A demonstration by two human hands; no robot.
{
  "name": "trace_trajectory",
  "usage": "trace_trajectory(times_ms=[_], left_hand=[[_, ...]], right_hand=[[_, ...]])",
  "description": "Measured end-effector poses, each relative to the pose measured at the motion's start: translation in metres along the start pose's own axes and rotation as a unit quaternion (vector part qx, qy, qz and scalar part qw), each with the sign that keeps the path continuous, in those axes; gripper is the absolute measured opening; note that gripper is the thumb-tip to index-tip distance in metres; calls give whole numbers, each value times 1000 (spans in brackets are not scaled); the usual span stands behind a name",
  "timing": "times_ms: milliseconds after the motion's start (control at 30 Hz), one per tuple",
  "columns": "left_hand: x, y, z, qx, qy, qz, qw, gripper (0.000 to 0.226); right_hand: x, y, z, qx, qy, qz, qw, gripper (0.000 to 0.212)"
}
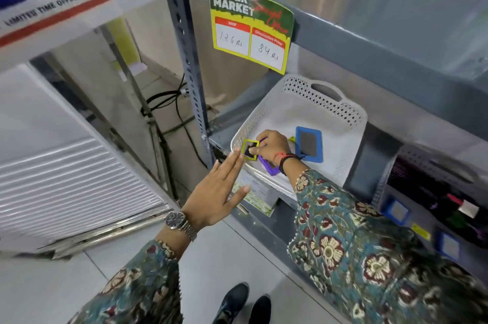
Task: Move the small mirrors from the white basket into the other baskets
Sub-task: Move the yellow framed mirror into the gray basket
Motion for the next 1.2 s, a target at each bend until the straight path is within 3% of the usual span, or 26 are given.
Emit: trace_trajectory(times_ms=[167,233,400,600,733,867,1000,1100,1200], left_hand=[[0,-1,-2,-1,3,6,1000,72],[0,1,-2,4,-2,11,1000,73],[1,5,-4,8,4,10,1000,70],[2,15,-5,37,13,28,999,63],[8,34,-4,23,17,54,998,61],[18,57,4,23,30,87,996,54],[25,73,17,36,28,110,993,49],[28,83,26,60,31,121,990,50],[28,95,33,79,35,126,988,49]], right_hand=[[1,3,-5,16,-5,-4,1000,16],[0,5,-8,23,-18,-6,1000,27],[-11,5,-17,97,-39,17,994,19],[-52,20,-64,295,36,9,955,22],[-100,50,-118,370,130,16,920,22],[-150,97,-164,367,206,38,906,16],[-185,154,-191,331,269,115,897,21],[-209,196,-193,316,278,153,894,27],[-230,226,-184,240,244,186,921,11]])
Point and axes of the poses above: each hand's wrist, its own x-axis towards the middle knuckle, its own z-axis out of the palm, y = z × x, the point moved 2 cm from there along x, towards the middle knuckle, and after that the axes turned 4 degrees about y, right-handed, at the moved point
